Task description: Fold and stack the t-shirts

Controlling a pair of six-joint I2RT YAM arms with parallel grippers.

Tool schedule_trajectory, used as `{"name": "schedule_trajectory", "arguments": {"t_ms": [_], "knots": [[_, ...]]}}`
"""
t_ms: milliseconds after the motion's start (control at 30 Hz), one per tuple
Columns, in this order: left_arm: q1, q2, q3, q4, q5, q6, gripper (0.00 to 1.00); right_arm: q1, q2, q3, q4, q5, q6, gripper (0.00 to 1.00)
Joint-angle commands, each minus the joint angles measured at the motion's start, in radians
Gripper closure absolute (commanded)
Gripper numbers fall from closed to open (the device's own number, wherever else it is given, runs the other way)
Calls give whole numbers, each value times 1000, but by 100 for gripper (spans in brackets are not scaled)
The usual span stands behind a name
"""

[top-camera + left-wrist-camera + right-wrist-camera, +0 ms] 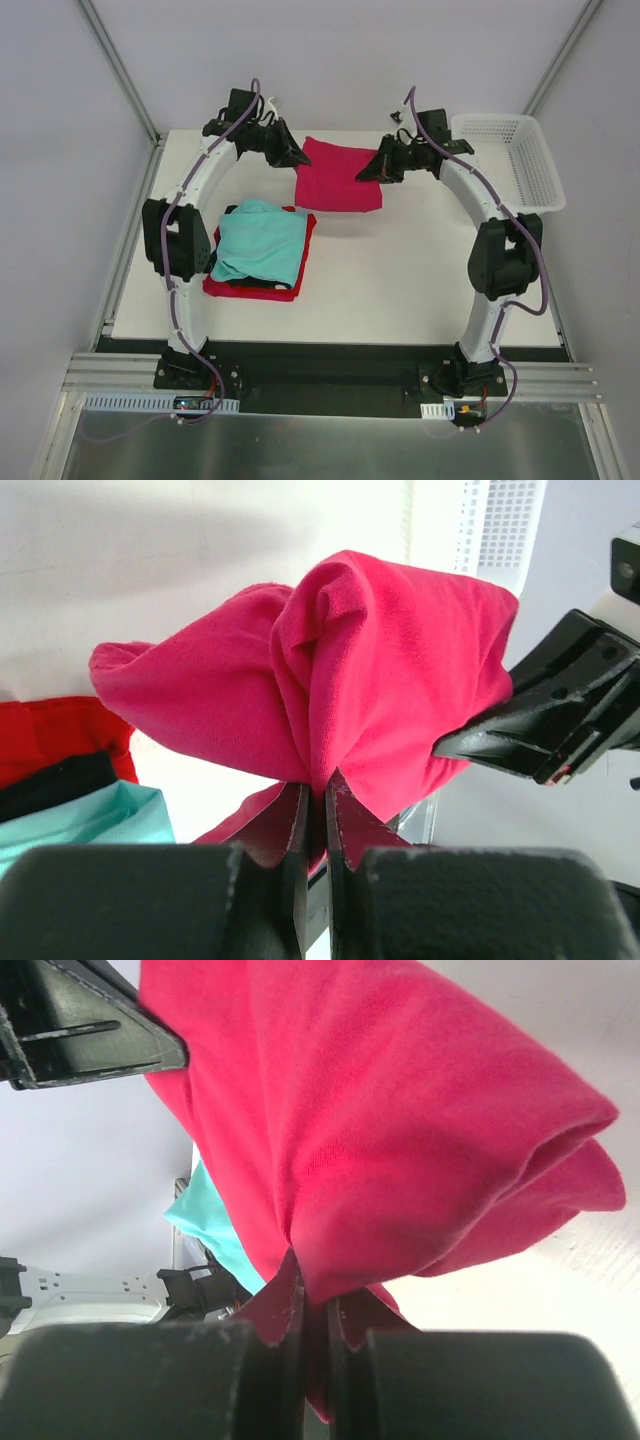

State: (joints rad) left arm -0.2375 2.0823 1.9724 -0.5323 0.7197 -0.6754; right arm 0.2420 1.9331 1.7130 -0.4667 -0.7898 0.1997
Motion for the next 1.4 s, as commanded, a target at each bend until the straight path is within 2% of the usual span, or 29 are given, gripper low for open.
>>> {"name": "schedule_trajectory", "arguments": {"t_ms": [0, 233, 933, 1367], "knots": [[30, -120, 40, -49, -17, 50, 100, 20, -85, 68, -44, 3, 1, 100], [72, -209, 7, -112, -11, 86, 100, 92, -82, 135, -82, 26, 10, 100], [204, -514, -352, -150, 0, 178, 100, 319, -92, 135, -95, 127, 33, 100], [276, -562, -460, -156, 41, 218, 100, 399, -56, 158, -92, 155, 53, 100]]}}
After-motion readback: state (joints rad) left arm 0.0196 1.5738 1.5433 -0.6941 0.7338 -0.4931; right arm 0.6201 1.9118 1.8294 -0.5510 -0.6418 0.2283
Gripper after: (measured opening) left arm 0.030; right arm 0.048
